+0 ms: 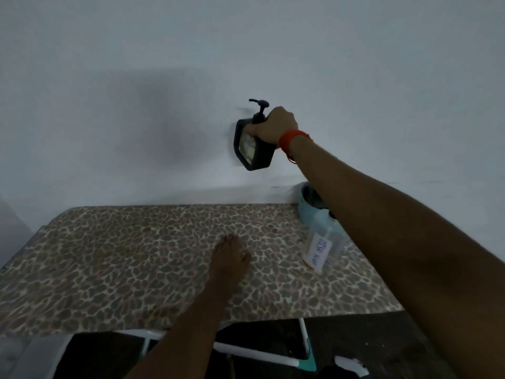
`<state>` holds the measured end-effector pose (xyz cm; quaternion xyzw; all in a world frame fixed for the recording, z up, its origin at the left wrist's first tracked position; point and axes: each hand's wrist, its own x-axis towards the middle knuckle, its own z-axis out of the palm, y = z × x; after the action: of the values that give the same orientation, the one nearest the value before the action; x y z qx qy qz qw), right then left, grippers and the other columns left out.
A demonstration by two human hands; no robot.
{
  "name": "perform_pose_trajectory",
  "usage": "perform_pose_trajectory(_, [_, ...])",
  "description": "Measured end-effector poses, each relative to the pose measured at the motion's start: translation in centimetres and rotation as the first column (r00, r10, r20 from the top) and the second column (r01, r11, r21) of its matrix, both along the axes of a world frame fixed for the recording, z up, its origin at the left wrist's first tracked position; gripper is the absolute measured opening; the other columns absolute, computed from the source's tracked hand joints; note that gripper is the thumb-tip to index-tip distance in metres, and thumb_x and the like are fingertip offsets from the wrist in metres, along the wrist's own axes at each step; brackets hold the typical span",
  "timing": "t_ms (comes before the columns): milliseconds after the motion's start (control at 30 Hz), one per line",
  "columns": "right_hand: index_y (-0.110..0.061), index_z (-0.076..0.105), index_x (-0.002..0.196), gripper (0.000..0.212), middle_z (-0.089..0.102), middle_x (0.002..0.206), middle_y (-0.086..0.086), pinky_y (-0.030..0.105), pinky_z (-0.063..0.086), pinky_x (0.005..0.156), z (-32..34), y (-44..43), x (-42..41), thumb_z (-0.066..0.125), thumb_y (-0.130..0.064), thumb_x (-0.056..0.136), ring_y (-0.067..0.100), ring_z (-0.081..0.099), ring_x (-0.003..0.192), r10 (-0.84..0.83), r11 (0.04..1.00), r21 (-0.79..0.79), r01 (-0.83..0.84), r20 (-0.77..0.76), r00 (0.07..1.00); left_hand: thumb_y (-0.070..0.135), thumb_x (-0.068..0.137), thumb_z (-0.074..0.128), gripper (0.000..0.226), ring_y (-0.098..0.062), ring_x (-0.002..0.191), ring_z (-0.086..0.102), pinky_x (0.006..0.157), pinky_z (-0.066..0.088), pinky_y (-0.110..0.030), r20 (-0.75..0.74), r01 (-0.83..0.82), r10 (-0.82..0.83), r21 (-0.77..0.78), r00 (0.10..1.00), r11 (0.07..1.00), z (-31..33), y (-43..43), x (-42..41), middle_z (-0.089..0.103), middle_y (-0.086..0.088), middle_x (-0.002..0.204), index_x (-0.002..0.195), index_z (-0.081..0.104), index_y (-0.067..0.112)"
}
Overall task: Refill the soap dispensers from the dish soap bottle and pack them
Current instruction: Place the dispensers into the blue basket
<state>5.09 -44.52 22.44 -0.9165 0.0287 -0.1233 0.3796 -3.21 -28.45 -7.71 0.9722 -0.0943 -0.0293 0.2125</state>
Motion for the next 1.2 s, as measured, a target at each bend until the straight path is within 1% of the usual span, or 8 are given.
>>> perform_pose_trajectory(167, [-0.012, 0.058, 0.099, 0.043, 0.063, 0.095, 0.002, 0.024, 0.044, 0.054, 1.3, -9.6, -1.2, 0.075, -0.044, 0.075, 0.016, 0.061, 0.077, -0.178, 0.984, -0.002, 0.178, 0.024, 0.984, 0.04, 0.098, 0.04, 0.067, -0.024, 0.148, 0.022, 0.121, 0.014, -0.033, 0.051, 0.063, -0.061, -0.036, 0.997, 0.997, 0.4, -7.0, 0.5, 0.027, -0.012, 0.159, 0.152, 0.025, 0.005])
perform_pose_trajectory(300, [-0.012, 0.06, 0.104, 0.049, 0.064, 0.1, 0.004, 0.029, 0.05, 0.067, -0.4, -16.4, -2.0, 0.076, -0.046, 0.073, 0.022, 0.064, 0.087, -0.311, 0.95, -0.026, 0.311, 0.009, 0.95, 0.025, 0.099, 0.043, 0.056, -0.023, 0.146, 0.026, 0.12, 0.019, -0.033, 0.044, 0.076, -0.071, -0.108, 0.996, 0.991, -0.3, -11.3, 0.6, 0.03, -0.012, 0.158, 0.15, 0.03, 0.005])
perform_pose_trajectory(400, [-0.01, 0.063, 0.104, 0.052, 0.067, 0.101, 0.006, 0.035, 0.058, 0.075, -2.8, -20.3, -2.0, 0.076, -0.049, 0.071, 0.025, 0.067, 0.09, -0.387, 0.922, -0.028, 0.386, -0.02, 0.922, 0.03, 0.101, 0.037, 0.054, -0.02, 0.147, 0.026, 0.121, 0.017, -0.037, 0.114, 0.052, -0.049, -0.024, 0.992, 0.998, -1.8, -12.7, 0.3, 0.031, -0.008, 0.158, 0.15, 0.032, 0.009])
perform_pose_trajectory(500, [-0.009, 0.063, 0.101, 0.048, 0.068, 0.098, 0.007, 0.035, 0.058, 0.073, -5.5, -22.7, -2.2, 0.076, -0.046, 0.074, 0.026, 0.067, 0.086, -0.431, 0.902, -0.026, 0.431, -0.05, 0.901, 0.033, 0.1, 0.039, 0.055, -0.02, 0.147, 0.026, 0.121, 0.017, -0.039, 0.153, 0.056, -0.055, -0.003, 0.987, 0.998, -2.6, -12.6, 0.6, 0.033, -0.008, 0.157, 0.149, 0.034, 0.008])
perform_pose_trajectory(700, [-0.008, 0.065, 0.101, 0.049, 0.069, 0.097, 0.009, 0.04, 0.06, 0.079, -11.2, -24.3, -2.4, 0.075, -0.047, 0.073, 0.027, 0.068, 0.087, -0.477, 0.878, -0.012, 0.479, -0.124, 0.87, 0.037, 0.097, 0.038, 0.057, -0.02, 0.147, 0.026, 0.12, 0.017, -0.04, 0.18, 0.063, -0.062, 0.002, 0.982, 0.998, -2.9, -12.4, 0.6, 0.035, -0.007, 0.156, 0.147, 0.039, 0.01])
perform_pose_trajectory(967, [-0.005, 0.066, 0.097, 0.046, 0.069, 0.093, 0.01, 0.037, 0.058, 0.074, -15.5, -24.4, -2.4, 0.072, -0.046, 0.075, 0.028, 0.067, 0.086, -0.445, 0.892, -0.009, 0.451, -0.189, 0.876, 0.043, 0.092, 0.029, 0.065, -0.019, 0.146, 0.028, 0.12, 0.017, -0.04, 0.196, 0.061, -0.058, -0.007, 0.979, 0.998, -3.0, -12.3, 0.7, 0.037, -0.007, 0.155, 0.147, 0.04, 0.01])
perform_pose_trajectory(1100, [-0.004, 0.066, 0.096, 0.041, 0.068, 0.092, 0.011, 0.032, 0.048, 0.068, -17.5, -24.2, -1.9, 0.07, -0.042, 0.082, 0.029, 0.066, 0.089, -0.421, 0.902, -0.004, 0.432, -0.233, 0.877, 0.042, 0.096, 0.033, 0.061, -0.018, 0.147, 0.026, 0.121, 0.015, -0.039, 0.184, 0.06, -0.059, -0.002, 0.981, 0.998, -3.0, -12.3, 0.6, 0.035, -0.006, 0.156, 0.148, 0.037, 0.01])
perform_pose_trajectory(1200, [-0.003, 0.063, 0.107, 0.04, 0.062, 0.095, 0.01, 0.032, 0.043, 0.071, -18.8, -24.1, -1.8, 0.069, -0.037, 0.087, 0.028, 0.063, 0.092, -0.397, 0.915, -0.042, 0.402, -0.276, 0.875, 0.037, 0.1, 0.041, 0.057, -0.016, 0.148, 0.021, 0.121, 0.01, -0.037, 0.174, 0.054, -0.05, -0.018, 0.983, 0.998, -3.0, -12.4, 0.6, 0.031, -0.004, 0.158, 0.15, 0.033, 0.012])
